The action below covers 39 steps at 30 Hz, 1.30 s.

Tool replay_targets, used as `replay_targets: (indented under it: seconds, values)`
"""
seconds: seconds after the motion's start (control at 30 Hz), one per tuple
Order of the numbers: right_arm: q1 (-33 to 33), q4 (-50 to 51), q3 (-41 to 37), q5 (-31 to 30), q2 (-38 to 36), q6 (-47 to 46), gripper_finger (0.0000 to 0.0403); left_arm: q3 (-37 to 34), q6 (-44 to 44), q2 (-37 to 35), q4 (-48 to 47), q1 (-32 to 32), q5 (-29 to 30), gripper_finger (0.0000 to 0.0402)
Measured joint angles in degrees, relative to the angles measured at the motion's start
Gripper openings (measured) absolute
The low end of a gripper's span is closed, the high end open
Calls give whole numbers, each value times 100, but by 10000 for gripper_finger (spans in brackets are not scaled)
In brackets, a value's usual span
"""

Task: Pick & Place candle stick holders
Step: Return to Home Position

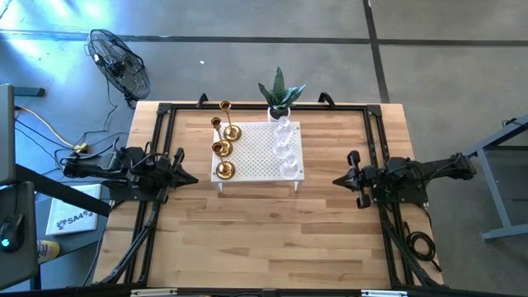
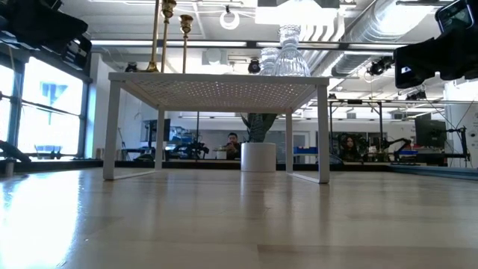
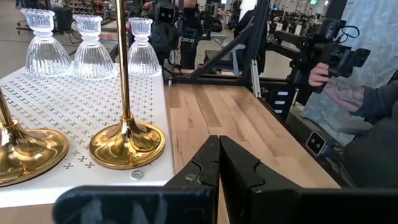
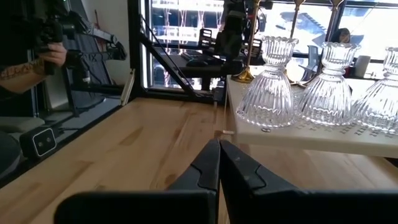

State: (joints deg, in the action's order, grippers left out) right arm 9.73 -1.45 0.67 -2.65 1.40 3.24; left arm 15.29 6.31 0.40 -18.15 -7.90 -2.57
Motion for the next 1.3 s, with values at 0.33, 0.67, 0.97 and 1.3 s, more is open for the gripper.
replay_targets:
  seconds: [0.33,0.67,0.97,1.3]
  values:
    - [0,-7,0,-12,15,16,1,0,-99,0,-2,0,-2,0]
    - [-2,-10,-4,-23,17,157,0,-866,-304,0,947,2,-14,0]
    - [-2,-11,-7,-20,17,176,1,-1179,-358,-2,1317,1,-109,0]
    - [0,-11,-9,-20,17,173,1,-1227,-605,-1,1561,1,-182,0]
